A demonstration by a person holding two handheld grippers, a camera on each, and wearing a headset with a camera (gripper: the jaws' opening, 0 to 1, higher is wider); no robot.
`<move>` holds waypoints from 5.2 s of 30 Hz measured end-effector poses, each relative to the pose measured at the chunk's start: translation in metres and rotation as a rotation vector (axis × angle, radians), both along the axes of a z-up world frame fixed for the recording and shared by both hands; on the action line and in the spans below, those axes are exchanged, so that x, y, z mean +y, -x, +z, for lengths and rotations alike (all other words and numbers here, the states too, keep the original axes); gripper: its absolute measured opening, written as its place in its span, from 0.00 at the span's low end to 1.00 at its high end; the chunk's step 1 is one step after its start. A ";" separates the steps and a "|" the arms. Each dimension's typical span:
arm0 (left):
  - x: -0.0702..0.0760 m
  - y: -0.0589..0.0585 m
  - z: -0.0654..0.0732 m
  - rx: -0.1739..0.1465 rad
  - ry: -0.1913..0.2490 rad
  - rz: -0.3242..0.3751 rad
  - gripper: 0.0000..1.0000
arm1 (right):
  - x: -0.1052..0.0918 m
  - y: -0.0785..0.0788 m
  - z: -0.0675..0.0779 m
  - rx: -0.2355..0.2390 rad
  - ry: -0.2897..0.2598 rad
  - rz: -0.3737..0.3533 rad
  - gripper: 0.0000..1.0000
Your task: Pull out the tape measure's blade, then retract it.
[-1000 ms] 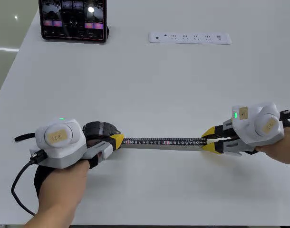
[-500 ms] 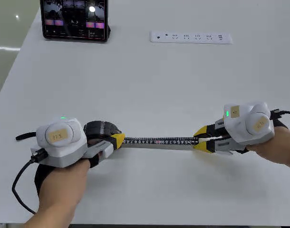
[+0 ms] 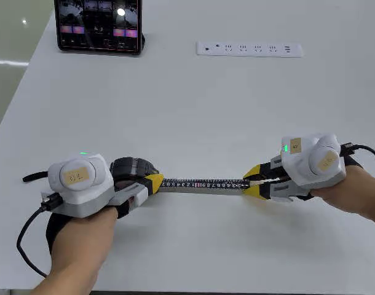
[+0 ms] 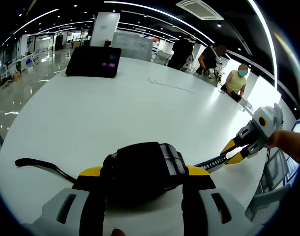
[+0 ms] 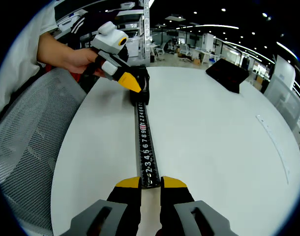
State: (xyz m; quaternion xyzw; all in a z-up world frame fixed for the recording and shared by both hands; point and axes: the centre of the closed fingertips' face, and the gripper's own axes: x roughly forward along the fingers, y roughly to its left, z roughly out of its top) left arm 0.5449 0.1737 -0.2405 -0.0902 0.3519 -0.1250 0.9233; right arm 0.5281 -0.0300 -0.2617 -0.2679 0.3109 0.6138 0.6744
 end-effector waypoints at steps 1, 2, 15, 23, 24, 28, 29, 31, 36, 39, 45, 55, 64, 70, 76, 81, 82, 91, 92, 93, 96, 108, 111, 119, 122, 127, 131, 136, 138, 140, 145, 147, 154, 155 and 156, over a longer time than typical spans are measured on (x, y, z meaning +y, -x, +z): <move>0.000 0.000 0.000 0.000 0.001 0.000 0.58 | 0.002 0.000 0.000 0.002 -0.002 0.001 0.11; 0.000 0.000 0.000 0.000 0.001 -0.001 0.58 | 0.003 0.000 0.000 0.003 -0.003 0.001 0.11; 0.000 0.001 0.001 -0.004 0.013 -0.009 0.58 | 0.018 -0.001 -0.002 0.012 -0.023 0.003 0.11; 0.001 0.000 0.001 -0.004 0.022 -0.005 0.58 | 0.027 -0.001 -0.003 0.021 -0.036 0.006 0.11; 0.001 0.000 0.001 -0.004 0.023 -0.006 0.58 | 0.029 -0.001 -0.003 0.022 -0.038 0.009 0.11; 0.001 0.000 0.001 -0.003 0.028 -0.005 0.58 | 0.035 -0.001 -0.003 0.026 -0.045 0.013 0.11; 0.001 0.000 0.001 -0.003 0.030 -0.004 0.58 | 0.036 -0.001 -0.003 0.028 -0.048 0.012 0.11; 0.001 0.000 0.002 -0.003 0.033 -0.004 0.58 | 0.038 -0.001 -0.003 0.030 -0.051 0.012 0.11; 0.002 0.001 0.001 -0.005 0.038 -0.007 0.58 | 0.048 -0.001 -0.002 0.037 -0.065 0.019 0.11; 0.001 0.001 0.001 -0.006 0.036 -0.012 0.58 | 0.054 0.000 -0.002 0.039 -0.071 0.024 0.11; 0.001 0.000 0.001 -0.008 0.041 -0.012 0.58 | 0.062 -0.002 -0.002 0.046 -0.084 0.025 0.11; 0.001 0.000 0.002 -0.006 0.046 -0.016 0.58 | 0.080 0.000 -0.002 0.059 -0.105 0.038 0.11; 0.002 0.000 0.002 -0.007 0.051 -0.015 0.58 | 0.096 0.000 -0.001 0.063 -0.115 0.057 0.11; 0.002 0.000 0.002 -0.009 0.052 -0.014 0.58 | 0.104 0.000 -0.001 0.067 -0.123 0.063 0.11; 0.003 0.001 0.002 -0.011 0.054 -0.013 0.58 | 0.110 0.000 0.000 0.071 -0.130 0.065 0.11; 0.003 0.001 0.002 -0.012 0.059 -0.011 0.58 | 0.117 0.001 0.001 0.074 -0.135 0.072 0.11; 0.003 0.001 0.002 -0.012 0.060 -0.011 0.58 | 0.119 0.001 0.001 0.074 -0.135 0.074 0.11; 0.003 0.000 0.003 -0.016 0.070 -0.011 0.58 | 0.132 0.002 0.002 0.076 -0.146 0.090 0.11; 0.003 0.000 0.003 -0.016 0.070 -0.011 0.58 | 0.133 0.002 0.002 0.077 -0.147 0.090 0.11; 0.003 0.000 0.003 -0.016 0.070 -0.011 0.58 | 0.134 0.002 0.002 0.077 -0.148 0.091 0.11; 0.003 0.000 0.003 -0.015 0.073 -0.011 0.58 | 0.137 0.002 0.002 0.078 -0.152 0.092 0.11; 0.003 0.000 0.002 -0.016 0.076 -0.011 0.58 | 0.148 0.002 0.002 0.084 -0.167 0.098 0.11; 0.003 -0.001 0.002 -0.015 0.075 -0.012 0.58 | 0.151 0.002 0.002 0.086 -0.169 0.102 0.11; 0.003 -0.001 0.002 -0.017 0.078 -0.013 0.58 | 0.156 0.002 0.002 0.085 -0.170 0.110 0.11; 0.003 -0.001 0.002 -0.016 0.079 -0.013 0.58 | 0.159 0.002 0.002 0.084 -0.172 0.112 0.11; 0.003 -0.001 0.002 -0.016 0.077 -0.015 0.58 | 0.163 0.003 0.001 0.085 -0.176 0.114 0.11; 0.003 -0.001 0.002 -0.017 0.072 -0.017 0.58 | 0.163 0.004 0.001 0.087 -0.177 0.112 0.11; 0.003 -0.001 0.002 -0.019 0.066 -0.019 0.59 | 0.163 0.004 0.000 0.086 -0.175 0.108 0.11; 0.003 -0.001 0.002 -0.017 0.068 -0.019 0.59 | 0.163 0.004 0.000 0.087 -0.177 0.103 0.11; 0.003 -0.001 0.002 -0.014 0.068 -0.019 0.59 | 0.163 0.005 0.000 0.087 -0.178 0.097 0.12; 0.003 -0.002 0.001 -0.003 0.062 -0.016 0.60 | 0.162 0.004 0.001 0.101 -0.172 0.072 0.13; 0.002 -0.001 0.001 0.006 0.061 -0.015 0.61 | 0.160 0.001 0.002 0.109 -0.171 0.054 0.15; 0.001 -0.002 0.000 0.020 0.059 -0.021 0.62 | 0.152 -0.001 0.004 0.117 -0.165 0.031 0.20; 0.000 -0.002 0.001 0.014 0.062 -0.021 0.63 | 0.152 -0.001 0.005 0.119 -0.167 0.029 0.20; 0.000 -0.002 0.002 0.012 0.061 -0.021 0.64 | 0.152 -0.001 0.005 0.120 -0.168 0.029 0.20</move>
